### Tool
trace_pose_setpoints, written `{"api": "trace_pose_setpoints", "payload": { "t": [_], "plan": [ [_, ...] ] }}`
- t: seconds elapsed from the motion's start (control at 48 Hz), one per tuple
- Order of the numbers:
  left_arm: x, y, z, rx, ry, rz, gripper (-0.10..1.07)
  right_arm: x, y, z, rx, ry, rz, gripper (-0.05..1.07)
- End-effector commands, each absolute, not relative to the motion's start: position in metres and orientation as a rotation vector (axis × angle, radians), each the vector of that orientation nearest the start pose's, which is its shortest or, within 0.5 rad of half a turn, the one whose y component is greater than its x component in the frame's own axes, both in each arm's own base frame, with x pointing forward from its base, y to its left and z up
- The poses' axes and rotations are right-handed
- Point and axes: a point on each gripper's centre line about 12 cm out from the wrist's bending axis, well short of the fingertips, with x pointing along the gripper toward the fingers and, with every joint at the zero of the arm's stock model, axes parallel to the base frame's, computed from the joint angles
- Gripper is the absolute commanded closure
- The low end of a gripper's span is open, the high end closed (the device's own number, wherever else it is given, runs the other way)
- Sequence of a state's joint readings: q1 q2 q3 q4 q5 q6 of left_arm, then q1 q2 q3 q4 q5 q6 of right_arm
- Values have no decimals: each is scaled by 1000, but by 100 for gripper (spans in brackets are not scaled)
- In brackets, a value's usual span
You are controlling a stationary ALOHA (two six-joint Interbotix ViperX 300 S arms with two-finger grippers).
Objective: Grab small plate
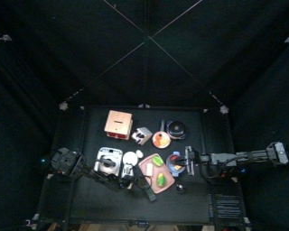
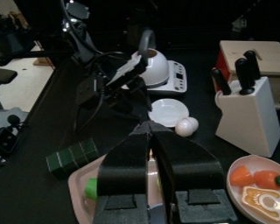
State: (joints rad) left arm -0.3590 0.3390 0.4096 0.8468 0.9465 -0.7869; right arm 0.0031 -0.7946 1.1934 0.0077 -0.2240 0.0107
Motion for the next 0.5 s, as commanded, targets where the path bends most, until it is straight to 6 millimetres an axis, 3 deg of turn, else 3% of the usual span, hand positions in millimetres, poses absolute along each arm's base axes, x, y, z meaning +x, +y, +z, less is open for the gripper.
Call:
{"api": "trace_pose_setpoints", "payload": {
  "t": [0.0,0.479],
  "plan": [
    [387,-63,99,531,1243,383,21,222,0,247,19,163,-1,101],
    [383,-47,87,530,1253,432,21,222,0,246,19,164,-2,101]
  ]
}}
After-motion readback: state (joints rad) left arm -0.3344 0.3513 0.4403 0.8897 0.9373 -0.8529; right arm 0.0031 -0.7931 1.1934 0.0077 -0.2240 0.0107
